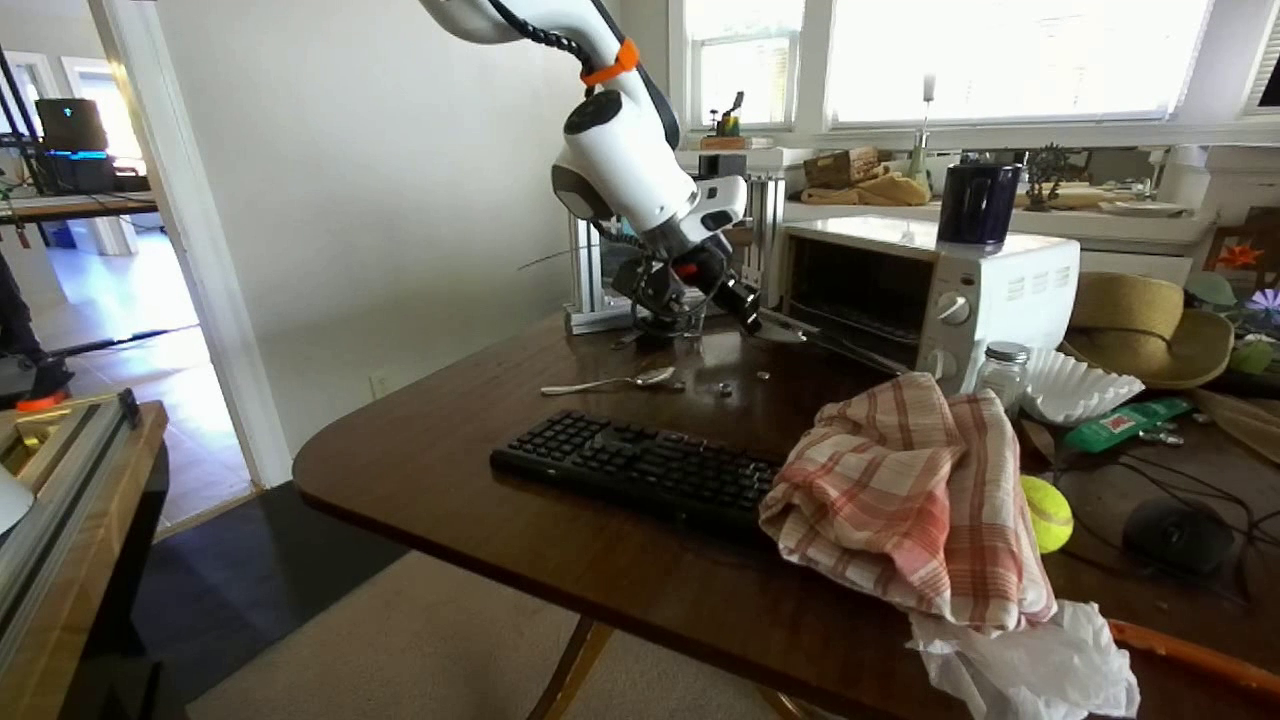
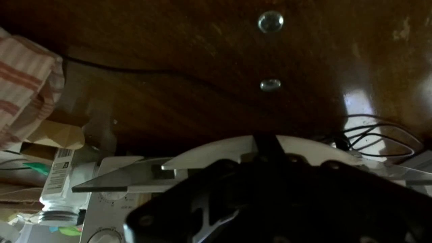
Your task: Close the oven
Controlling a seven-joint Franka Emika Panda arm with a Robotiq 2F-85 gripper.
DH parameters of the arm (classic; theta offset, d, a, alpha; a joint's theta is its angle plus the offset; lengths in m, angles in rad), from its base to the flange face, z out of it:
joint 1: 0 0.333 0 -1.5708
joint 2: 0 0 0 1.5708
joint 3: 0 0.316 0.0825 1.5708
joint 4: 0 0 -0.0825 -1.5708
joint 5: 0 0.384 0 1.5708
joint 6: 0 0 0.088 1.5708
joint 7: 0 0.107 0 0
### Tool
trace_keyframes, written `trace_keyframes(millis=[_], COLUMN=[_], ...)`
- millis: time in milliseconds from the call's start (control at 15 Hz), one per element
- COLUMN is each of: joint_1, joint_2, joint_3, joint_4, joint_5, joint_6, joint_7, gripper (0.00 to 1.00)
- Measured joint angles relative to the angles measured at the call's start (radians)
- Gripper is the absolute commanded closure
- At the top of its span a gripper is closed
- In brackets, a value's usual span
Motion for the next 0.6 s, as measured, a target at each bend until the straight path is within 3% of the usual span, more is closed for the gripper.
trace_keyframes(millis=[200,600], joint_1=[0.017,-0.001], joint_2=[-0.031,-0.036], joint_3=[-0.023,0.005], joint_4=[0.005,0.067], joint_5=[-0.041,-0.049], joint_6=[-0.006,-0.004], joint_7=[0.061,0.061], gripper=[1.0,1.0])
